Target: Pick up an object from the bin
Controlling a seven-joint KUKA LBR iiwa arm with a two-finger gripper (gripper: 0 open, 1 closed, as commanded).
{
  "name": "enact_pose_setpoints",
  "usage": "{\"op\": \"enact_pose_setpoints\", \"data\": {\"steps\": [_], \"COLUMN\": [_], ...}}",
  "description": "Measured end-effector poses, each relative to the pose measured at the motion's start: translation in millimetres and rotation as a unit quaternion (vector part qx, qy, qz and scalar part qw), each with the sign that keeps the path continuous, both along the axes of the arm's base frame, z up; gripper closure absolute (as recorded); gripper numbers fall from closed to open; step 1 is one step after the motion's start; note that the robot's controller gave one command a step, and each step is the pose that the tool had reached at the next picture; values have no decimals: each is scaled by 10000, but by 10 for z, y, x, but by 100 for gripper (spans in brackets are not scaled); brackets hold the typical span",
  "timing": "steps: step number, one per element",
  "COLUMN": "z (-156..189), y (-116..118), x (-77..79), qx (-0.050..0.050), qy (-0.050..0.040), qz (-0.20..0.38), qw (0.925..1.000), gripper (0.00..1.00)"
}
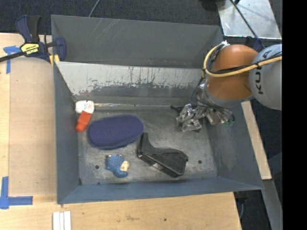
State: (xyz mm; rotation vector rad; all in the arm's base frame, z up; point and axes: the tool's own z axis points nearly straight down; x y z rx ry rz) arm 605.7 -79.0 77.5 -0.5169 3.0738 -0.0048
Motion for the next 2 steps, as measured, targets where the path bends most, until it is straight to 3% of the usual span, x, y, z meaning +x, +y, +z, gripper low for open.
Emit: {"op": "enact_pose_setpoints", "data": {"steps": [1, 2], "z": [339, 469], "y": [-65, 54], "x": [43, 68], "qx": [-4, 6], "qy": [77, 86], "qz": [-246, -581], "qw": [9997, 9983], "gripper": [100, 100]}}
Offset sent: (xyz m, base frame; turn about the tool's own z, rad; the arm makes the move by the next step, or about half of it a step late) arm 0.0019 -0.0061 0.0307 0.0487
